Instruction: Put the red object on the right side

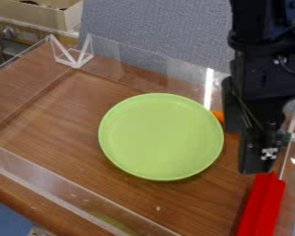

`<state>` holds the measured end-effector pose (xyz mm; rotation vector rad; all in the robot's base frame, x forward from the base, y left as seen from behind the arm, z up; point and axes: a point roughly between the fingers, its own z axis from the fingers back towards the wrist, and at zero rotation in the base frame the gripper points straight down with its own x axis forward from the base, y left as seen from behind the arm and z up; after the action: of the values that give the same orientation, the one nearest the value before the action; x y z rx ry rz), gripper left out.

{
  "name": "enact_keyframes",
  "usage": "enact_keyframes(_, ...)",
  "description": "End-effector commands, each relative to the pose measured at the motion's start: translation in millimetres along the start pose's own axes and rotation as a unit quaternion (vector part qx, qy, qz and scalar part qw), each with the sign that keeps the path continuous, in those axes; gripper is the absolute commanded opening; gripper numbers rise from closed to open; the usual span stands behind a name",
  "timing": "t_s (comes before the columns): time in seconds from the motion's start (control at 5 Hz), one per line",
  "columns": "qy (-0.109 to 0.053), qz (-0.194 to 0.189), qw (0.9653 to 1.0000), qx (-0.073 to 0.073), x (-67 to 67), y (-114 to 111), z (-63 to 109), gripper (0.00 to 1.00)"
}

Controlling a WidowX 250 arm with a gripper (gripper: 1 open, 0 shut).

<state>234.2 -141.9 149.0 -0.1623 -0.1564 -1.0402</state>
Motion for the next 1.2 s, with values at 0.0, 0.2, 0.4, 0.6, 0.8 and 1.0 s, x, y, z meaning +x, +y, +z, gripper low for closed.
enact_keyframes(0.0, -0.020, 0.022, 0.9995, -0.007, 11.4, -11, 6.9, 1.00)
enact_keyframes(0.2, -0.014, 0.062, 0.9978, -0.019, 13.5, -18, 16.6, 1.00)
enact_keyframes(0.4, -0.011, 0.085, 0.9962, -0.015, 3.1, -12, 33.6, 1.00)
enact_keyframes(0.6, -0.019, 0.105, 0.9941, -0.020, -6.5, -3, 39.2, 1.00)
enact_keyframes(0.8, -0.014, 0.089, 0.9951, -0.042, -8.6, -5, 34.4, 1.00)
enact_keyframes(1.0, -0.010, 0.068, 0.9960, -0.056, -10.6, -10, 27.3, 1.00)
